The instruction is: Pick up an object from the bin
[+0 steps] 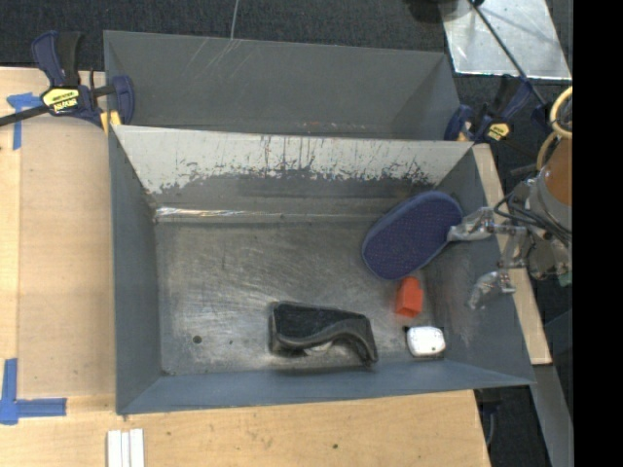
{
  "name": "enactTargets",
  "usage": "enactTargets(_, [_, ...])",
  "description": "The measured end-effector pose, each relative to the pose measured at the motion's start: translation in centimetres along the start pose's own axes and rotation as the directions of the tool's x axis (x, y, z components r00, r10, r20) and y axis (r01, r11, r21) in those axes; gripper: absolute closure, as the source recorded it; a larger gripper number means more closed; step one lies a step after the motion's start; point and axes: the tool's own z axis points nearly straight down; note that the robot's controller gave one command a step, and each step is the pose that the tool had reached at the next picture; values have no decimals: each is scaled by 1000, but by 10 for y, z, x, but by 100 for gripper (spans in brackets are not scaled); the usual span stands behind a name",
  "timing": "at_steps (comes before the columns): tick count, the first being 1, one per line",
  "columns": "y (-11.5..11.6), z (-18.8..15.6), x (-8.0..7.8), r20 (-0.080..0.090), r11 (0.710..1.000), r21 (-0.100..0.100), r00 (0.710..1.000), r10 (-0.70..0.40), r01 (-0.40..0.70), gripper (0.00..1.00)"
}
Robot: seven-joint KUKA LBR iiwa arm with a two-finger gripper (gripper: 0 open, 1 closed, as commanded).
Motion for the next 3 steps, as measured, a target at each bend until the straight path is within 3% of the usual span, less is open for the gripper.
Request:
enactTargets(1, [1, 85, -77, 3, 988, 0, 988, -155, 155, 0])
enactTargets(2, [11, 113, -102, 27, 990, 11, 989, -144, 144, 0])
enactTargets(3, [13, 110, -107, 45, 989, 15, 988, -146, 146, 100])
